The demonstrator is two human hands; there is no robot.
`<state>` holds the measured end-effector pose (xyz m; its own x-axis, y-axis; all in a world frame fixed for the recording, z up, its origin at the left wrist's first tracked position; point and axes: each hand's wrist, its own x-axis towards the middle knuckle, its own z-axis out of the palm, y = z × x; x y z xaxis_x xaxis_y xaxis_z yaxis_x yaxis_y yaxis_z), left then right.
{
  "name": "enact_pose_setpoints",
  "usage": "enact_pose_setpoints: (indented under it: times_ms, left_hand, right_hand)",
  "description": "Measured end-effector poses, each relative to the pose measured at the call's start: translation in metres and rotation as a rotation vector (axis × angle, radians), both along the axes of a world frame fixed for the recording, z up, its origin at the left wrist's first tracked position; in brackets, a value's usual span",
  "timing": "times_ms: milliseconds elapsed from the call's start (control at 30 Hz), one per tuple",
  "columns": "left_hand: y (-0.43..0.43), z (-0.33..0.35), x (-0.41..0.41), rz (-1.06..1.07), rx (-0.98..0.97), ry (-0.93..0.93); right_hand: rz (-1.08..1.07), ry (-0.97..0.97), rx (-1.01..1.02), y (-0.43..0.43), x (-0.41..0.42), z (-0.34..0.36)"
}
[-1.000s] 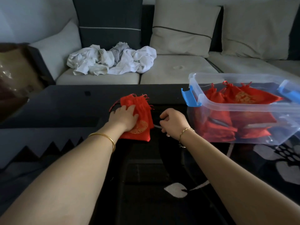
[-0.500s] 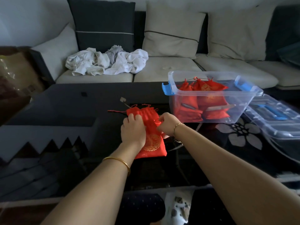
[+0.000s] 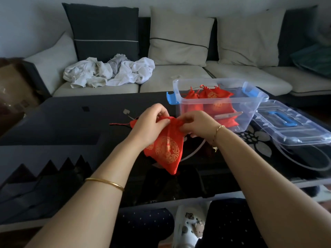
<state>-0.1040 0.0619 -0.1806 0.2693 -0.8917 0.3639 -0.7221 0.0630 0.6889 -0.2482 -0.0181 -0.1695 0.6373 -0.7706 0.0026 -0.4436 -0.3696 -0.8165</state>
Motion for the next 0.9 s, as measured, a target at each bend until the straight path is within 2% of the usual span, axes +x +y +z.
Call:
enact_pose_setpoints:
  times_ms: [167, 333, 667, 900]
  left_hand:
    - [0.003, 0.006, 0.006, -0.015, 0.108, 0.093]
    - [0.003, 0.004, 0.006, 0.012, 0.148, 0.054]
    - [0.000, 0.005, 0.002, 0.108, 0.091, 0.052]
    - [0.000, 0.007, 0.000, 0.112, 0.078, 0.064]
  right_hand:
    - [-0.098, -0.116, -0.284, -0.007, -0.012, 0.006]
    - [-0.112, -0.081, -0.352, -0.011, -0.015, -0.006]
    - [-0.170, 0.016, -0.208, -0.022, -0.030, -0.017]
    - [-0.188, -0.068, -0.016, -0.023, -0.034, -0.020]
